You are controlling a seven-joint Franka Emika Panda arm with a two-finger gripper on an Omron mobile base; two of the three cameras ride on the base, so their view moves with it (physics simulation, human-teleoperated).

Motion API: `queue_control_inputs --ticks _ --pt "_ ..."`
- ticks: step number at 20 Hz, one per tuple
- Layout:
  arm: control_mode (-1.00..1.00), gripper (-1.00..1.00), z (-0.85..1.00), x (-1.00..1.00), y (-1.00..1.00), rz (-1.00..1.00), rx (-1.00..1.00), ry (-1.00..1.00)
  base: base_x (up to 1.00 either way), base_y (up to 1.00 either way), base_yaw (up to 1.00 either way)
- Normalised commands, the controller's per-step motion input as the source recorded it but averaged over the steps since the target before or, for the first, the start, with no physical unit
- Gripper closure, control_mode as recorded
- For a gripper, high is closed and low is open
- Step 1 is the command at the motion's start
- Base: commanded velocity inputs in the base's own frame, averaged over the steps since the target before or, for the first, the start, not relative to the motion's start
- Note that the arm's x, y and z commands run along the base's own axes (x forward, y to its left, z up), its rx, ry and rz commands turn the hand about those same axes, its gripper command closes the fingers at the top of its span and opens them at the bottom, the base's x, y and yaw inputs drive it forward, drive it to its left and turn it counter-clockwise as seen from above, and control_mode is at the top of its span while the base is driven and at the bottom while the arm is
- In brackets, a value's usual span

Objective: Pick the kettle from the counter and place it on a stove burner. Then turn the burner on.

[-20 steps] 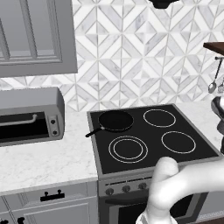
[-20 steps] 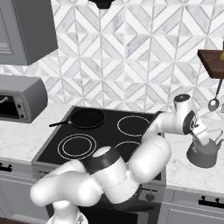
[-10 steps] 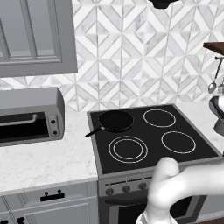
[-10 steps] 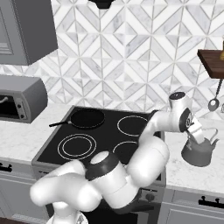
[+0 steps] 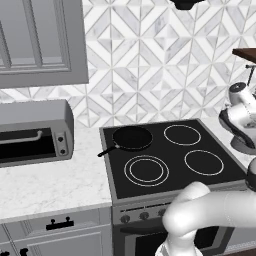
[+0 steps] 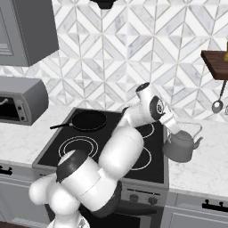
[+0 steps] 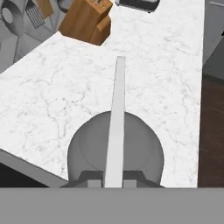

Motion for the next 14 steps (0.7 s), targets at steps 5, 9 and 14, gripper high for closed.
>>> queue_control_inputs --ticks 5,9,14 --pt "-1.0 1.0 0.0 -0.06 1.0 -0.09 -0.12 0.0 0.0 0.0 0.0" --pt "-1.0 1.0 0.0 0.0 1.0 -0.06 -0.09 0.0 0.0 0.0 0.0" --pt "-1.0 1.0 0.0 0.0 0.94 -0.08 -0.03 -0.01 0.0 0.0 0.0"
